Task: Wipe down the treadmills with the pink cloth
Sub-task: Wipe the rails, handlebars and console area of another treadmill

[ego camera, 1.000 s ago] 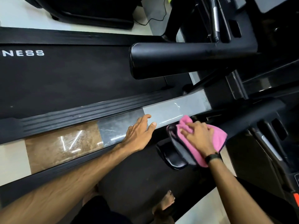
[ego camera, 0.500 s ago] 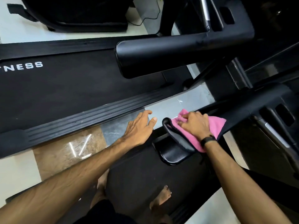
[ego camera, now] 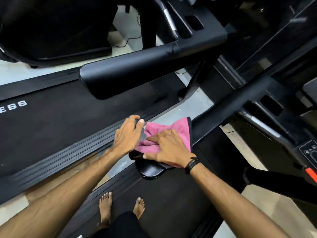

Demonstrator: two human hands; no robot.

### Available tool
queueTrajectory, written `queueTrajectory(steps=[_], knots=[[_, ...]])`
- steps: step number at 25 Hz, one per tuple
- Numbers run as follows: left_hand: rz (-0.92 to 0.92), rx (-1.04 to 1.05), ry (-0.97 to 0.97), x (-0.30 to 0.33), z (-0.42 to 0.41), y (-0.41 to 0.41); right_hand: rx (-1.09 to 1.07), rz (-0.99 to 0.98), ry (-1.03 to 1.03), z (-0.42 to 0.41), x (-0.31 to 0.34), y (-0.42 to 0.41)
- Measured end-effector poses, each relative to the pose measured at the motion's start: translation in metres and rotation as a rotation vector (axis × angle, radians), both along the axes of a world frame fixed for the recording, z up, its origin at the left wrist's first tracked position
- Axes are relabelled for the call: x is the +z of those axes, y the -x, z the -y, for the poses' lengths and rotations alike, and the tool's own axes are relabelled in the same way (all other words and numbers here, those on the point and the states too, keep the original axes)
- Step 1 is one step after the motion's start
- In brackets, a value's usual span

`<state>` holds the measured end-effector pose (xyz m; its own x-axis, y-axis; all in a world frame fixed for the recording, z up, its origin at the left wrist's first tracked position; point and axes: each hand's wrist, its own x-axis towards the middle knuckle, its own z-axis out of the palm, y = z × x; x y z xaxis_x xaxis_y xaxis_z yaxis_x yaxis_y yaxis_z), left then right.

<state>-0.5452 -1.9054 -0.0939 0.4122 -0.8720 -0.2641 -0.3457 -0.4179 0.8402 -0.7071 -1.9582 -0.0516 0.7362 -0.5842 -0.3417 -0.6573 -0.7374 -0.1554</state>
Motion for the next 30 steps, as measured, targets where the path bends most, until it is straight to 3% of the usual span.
queueTrajectory(steps=[2, 4, 8, 13, 16, 18, 20, 22, 26, 28, 30], knots=[[0.006, 0.041, -0.001, 0.004, 0.000, 0.003, -0.031, -0.016, 0.073, 0.025, 0.000, 0.023], [0.037, 0.024, -0.003, 0.006, -0.003, 0.009, -0.167, -0.167, 0.167, 0.064, -0.005, 0.021], [0.066, -0.011, -0.015, 0.009, 0.001, 0.030, -0.176, -0.386, 0.069, 0.061, -0.026, -0.029], [0.078, -0.007, -0.006, 0.019, 0.009, 0.033, 0.012, 0.075, 0.062, 0.011, -0.002, 0.002], [0.083, -0.029, -0.026, 0.017, -0.002, 0.023, -0.069, -0.049, 0.079, 0.049, 0.004, 0.030], [0.087, -0.024, -0.050, 0.012, -0.011, 0.021, -0.188, -0.255, 0.148, 0.072, -0.007, 0.011], [0.085, -0.010, -0.068, 0.008, -0.015, 0.020, -0.172, -0.390, 0.137, 0.063, -0.018, -0.023], [0.070, 0.007, -0.071, 0.008, -0.015, 0.018, -0.079, -0.363, 0.110, 0.033, -0.025, -0.047], [0.047, 0.022, -0.047, 0.011, -0.009, 0.010, -0.005, -0.011, 0.073, -0.011, -0.006, -0.014], [0.049, 0.018, -0.038, 0.010, -0.010, 0.007, -0.057, -0.015, 0.037, 0.011, -0.001, 0.005], [0.054, 0.020, -0.032, 0.010, -0.014, 0.005, -0.176, -0.160, 0.120, 0.045, -0.006, 0.003]])
